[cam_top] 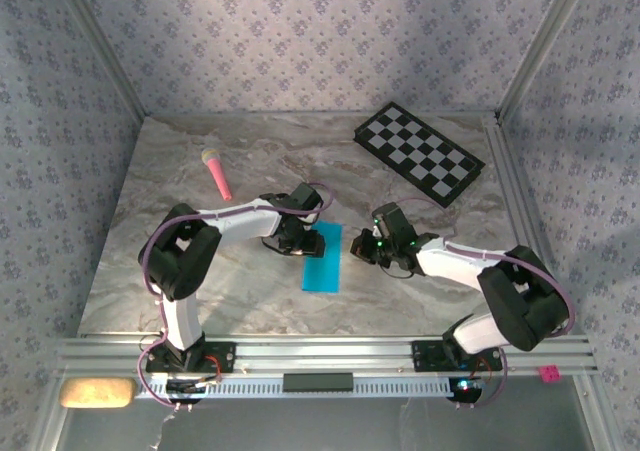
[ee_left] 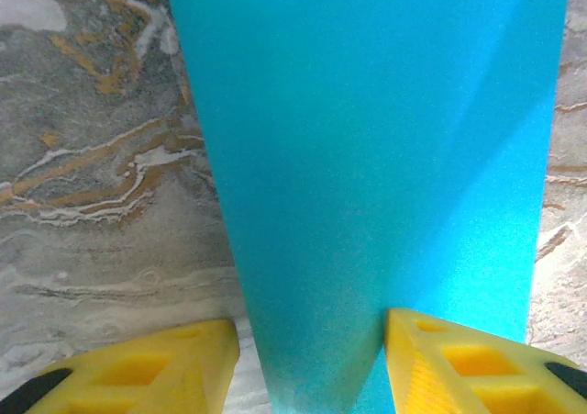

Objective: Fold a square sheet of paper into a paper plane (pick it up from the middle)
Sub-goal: Hold the square sheet of paper at the center of the table.

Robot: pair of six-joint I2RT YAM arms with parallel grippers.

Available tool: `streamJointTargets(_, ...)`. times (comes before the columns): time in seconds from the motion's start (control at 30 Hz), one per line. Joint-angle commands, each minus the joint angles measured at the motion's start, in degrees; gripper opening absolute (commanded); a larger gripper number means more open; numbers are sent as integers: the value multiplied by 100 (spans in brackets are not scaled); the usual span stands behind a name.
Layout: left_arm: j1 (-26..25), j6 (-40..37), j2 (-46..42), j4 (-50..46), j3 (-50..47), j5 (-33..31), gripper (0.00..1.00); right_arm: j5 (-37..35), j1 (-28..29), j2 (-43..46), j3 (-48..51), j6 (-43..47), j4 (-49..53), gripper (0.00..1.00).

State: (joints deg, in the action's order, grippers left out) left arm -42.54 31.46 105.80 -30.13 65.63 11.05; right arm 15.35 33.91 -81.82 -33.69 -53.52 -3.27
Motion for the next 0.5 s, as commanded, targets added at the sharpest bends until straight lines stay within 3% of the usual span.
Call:
streamJointTargets(0.0,-9,-158,371,314,-4,-391,50,64,37,-71,-160,122,44,0)
streamJointTargets(0.47,-9,-140,393,289,13,-393,50,310,350,-635,-595,194,-176,0)
